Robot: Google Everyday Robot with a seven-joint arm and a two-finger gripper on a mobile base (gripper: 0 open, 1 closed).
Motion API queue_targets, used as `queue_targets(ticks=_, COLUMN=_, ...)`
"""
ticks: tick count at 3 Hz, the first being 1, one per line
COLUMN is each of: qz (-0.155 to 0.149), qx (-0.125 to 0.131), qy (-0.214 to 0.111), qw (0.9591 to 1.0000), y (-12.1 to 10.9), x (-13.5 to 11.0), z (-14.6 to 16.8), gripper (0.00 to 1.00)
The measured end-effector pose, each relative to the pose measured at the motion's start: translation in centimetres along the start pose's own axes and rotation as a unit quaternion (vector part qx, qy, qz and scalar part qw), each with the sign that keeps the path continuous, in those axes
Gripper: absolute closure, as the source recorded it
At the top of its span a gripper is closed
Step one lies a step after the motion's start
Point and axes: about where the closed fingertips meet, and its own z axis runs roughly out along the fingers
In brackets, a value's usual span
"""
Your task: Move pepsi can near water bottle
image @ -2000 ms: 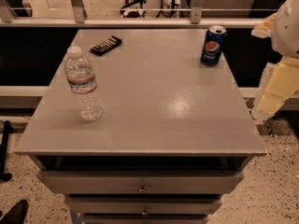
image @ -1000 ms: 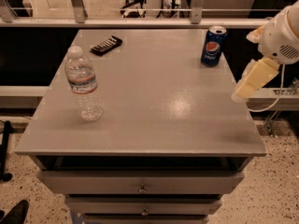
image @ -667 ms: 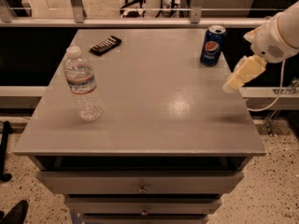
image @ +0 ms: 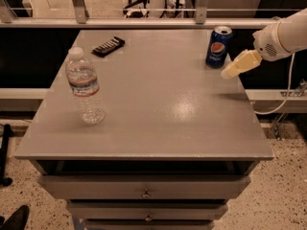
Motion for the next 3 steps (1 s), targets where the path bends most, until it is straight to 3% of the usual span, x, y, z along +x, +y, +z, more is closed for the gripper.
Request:
queue_targets(ticks=2, qz=0.045, qx=0.003, qy=-0.073, qw=0.9963, y=-2.0, x=-2.2, z=3.2, gripper=0.0)
queue_targets(ticks=3, qz=0.069, qx=-0.006, qy=-0.114, qw=0.991, y=-2.3, x=-3.7, z=5.0, gripper=0.0)
